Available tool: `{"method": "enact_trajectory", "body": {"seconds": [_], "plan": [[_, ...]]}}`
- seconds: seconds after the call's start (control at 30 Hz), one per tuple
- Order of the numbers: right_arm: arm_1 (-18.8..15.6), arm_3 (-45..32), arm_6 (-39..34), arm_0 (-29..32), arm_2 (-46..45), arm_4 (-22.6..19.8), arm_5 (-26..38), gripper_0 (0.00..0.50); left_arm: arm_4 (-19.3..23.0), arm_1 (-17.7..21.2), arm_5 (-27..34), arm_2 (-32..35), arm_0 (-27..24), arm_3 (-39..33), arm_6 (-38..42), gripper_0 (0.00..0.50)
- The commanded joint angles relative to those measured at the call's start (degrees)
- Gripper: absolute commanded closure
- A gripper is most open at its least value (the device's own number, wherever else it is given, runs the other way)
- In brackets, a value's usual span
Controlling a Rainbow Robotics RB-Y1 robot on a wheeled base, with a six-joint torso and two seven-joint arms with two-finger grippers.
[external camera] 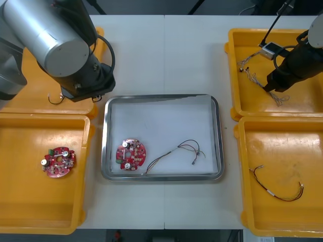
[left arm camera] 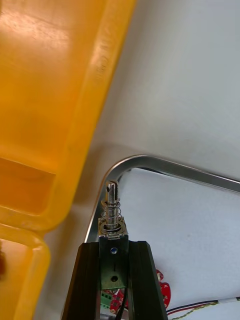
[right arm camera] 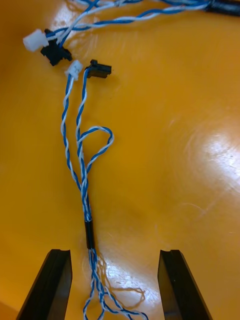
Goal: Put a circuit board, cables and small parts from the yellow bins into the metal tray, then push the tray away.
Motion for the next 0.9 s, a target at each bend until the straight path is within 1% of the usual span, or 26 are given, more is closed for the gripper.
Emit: {"method": "enact_trajectory", "body": {"seconds": [0.03,0.13,0.2,0.23,0.33,0.53,0.63,0.73,0.77,0.8,0.87,0.9], "plan": [[1.3,0.8,2.0,-2.9,1.8,-0.2,-1.3,0.000,-4.7,-4.6,0.6,-1.9,1.4,-1.1,4.0,0.500],[1.3,0.8,1.8,-2.9,3.9,-0.8,-2.7,0.000,-7.6,-6.7,0.6,-2.9,2.4,-1.2,4.8,0.500],[1.3,0.8,1.8,-2.9,4.5,-0.9,-3.0,0.000,-9.1,-7.7,0.5,-3.7,2.9,-1.1,5.1,0.500],[1.3,0.8,1.8,-2.9,4.5,-0.9,-3.0,0.000,-9.1,-7.7,0.5,-3.7,2.9,-1.1,5.1,0.500],[1.6,0.8,1.9,-2.5,4.6,-1.0,-2.9,0.000,-12.0,-9.8,0.5,-5.5,3.8,-1.1,6.0,0.500],[1.8,0.8,1.8,-2.3,5.5,-1.1,-2.9,0.000,-16.5,-12.0,-0.5,-8.3,5.3,-1.1,7.0,0.500],[1.9,0.8,1.7,-2.3,5.7,-1.1,-2.9,0.000,-17.9,-12.7,-1.0,-9.2,6.1,-1.1,7.5,0.500],[1.9,0.8,1.6,-2.3,5.9,-1.0,-2.9,0.083,-19.7,-13.3,-2.1,-10.0,6.7,-1.0,7.8,0.500],[1.9,0.8,1.6,-2.3,6.0,-1.0,-2.9,0.130,-20.4,-13.5,-2.7,-10.1,7.0,-0.8,7.9,0.500],[1.9,0.8,1.6,-2.3,6.0,-0.9,-3.0,0.167,-21.1,-13.7,-3.2,-10.2,7.3,-0.7,8.0,0.500],[1.9,0.8,1.8,-2.3,6.0,-0.7,-2.9,0.197,-21.7,-14.0,-3.9,-10.3,7.6,-0.5,8.0,0.500],[1.9,0.8,1.9,-2.3,6.0,-0.6,-2.9,0.299,-21.8,-14.0,-4.3,-10.5,7.7,-0.3,8.0,0.500]]}}
